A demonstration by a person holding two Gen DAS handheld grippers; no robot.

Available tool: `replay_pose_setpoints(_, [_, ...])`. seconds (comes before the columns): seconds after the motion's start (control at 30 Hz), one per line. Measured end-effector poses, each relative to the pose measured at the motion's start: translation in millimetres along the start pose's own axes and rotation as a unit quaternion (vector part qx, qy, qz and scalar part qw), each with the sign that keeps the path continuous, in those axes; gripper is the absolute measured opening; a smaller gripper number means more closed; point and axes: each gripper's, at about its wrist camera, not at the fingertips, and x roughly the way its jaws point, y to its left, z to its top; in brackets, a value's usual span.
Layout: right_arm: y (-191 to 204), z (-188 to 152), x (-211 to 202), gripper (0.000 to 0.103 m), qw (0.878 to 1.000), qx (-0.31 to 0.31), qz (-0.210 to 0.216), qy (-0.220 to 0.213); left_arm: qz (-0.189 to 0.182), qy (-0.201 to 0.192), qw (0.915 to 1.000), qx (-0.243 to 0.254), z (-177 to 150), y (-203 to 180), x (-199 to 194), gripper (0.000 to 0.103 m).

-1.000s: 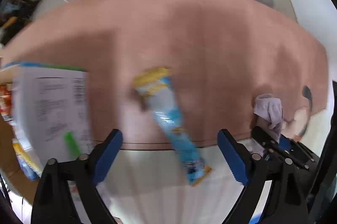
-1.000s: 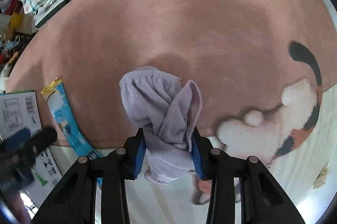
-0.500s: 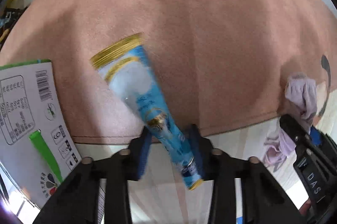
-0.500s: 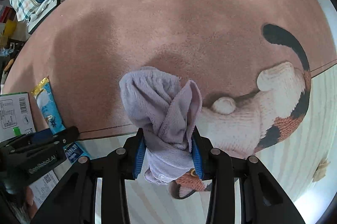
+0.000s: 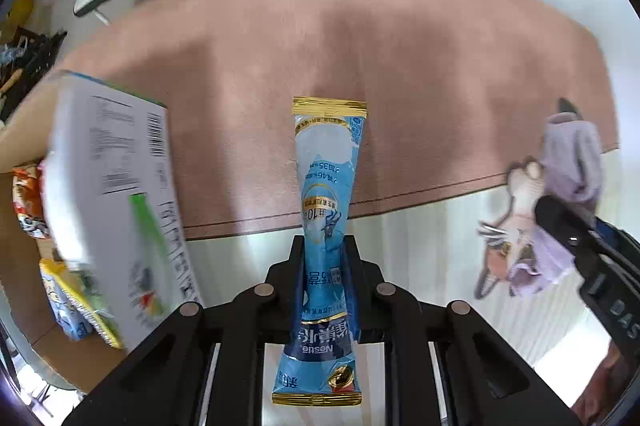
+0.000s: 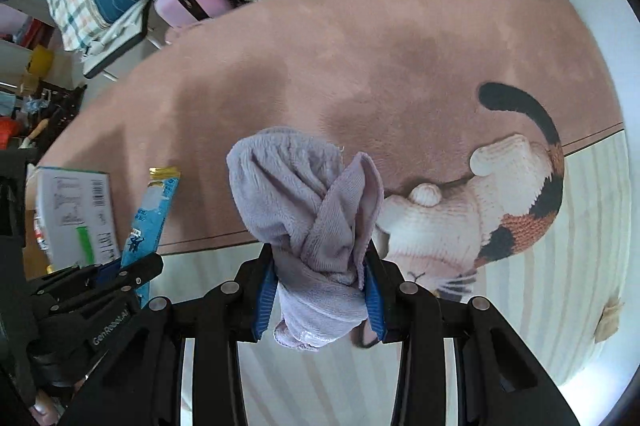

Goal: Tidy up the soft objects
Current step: 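Carry the sock and tube snack into the box and open both tools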

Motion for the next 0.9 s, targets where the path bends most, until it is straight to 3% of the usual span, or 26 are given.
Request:
replay_pose_setpoints(0.23, [48.9, -28.2, -57.9, 0.040, 0.998, -0.022, 0.044, -0.031, -0.033, -0.075, 0.9967, 0.005, -23.4, 38.8, -84.6, 0.014])
replay_pose_setpoints(0.5, [160.5, -70.6, -102.9, 0.040, 0.991, -0.074, 0.103, -0.049, -0.025, -0.148, 0.9883, -0.028, -64.0, 141.7, -173.8, 0.014])
replay_pose_setpoints(0.7, [252.8, -106.5, -94.0, 0.040, 0.988, -0.119, 0.093, -0.034, 0.006, -0.151, 0.9865, -0.062, -86.1, 242.7, -176.2, 0.014])
replay_pose_setpoints(0.9, [312.3, -122.9, -49.4, 0.040, 0.989, -0.144, 0.032, -0.012, 0.024, -0.120, 0.9880, -0.094, -103.4, 321.6, -141.4, 0.014])
